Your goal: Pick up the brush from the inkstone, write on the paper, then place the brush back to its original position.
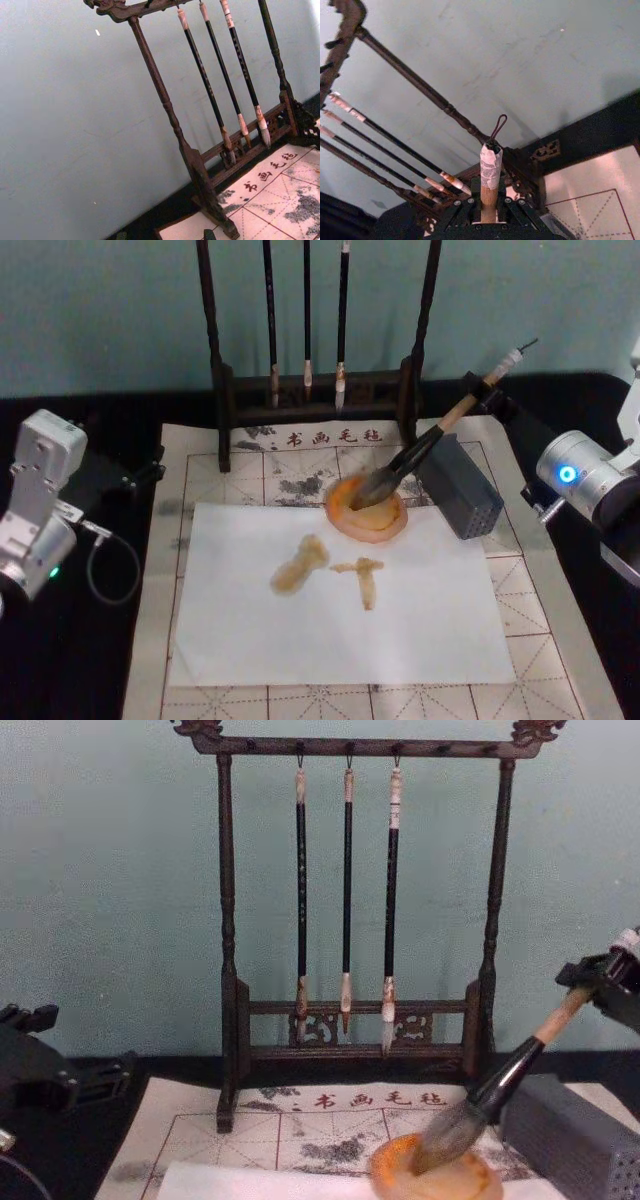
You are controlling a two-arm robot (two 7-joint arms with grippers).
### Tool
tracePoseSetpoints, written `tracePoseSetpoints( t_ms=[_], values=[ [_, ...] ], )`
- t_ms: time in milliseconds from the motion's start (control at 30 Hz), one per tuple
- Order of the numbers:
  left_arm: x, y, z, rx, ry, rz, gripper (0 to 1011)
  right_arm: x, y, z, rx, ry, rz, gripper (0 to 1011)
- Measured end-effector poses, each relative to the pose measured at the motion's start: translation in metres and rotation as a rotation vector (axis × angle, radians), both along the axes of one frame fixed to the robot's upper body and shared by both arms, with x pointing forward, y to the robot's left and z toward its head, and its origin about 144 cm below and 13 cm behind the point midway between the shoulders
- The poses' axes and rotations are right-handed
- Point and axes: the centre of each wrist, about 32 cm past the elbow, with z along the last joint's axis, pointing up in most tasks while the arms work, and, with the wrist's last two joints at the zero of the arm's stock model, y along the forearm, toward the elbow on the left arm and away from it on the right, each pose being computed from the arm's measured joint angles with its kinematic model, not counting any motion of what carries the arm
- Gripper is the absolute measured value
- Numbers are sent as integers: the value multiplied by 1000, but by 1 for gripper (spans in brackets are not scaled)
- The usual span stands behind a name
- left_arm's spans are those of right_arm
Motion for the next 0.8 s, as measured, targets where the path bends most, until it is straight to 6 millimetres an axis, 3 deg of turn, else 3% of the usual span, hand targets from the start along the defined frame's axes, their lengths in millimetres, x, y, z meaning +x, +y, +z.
tracePoseSetpoints(
  t_ms=[800],
  values=[
    [0, 0, 0, 0, 0, 0, 1001, 4, 4, -9, 51, 78, -40, 185]
  ],
)
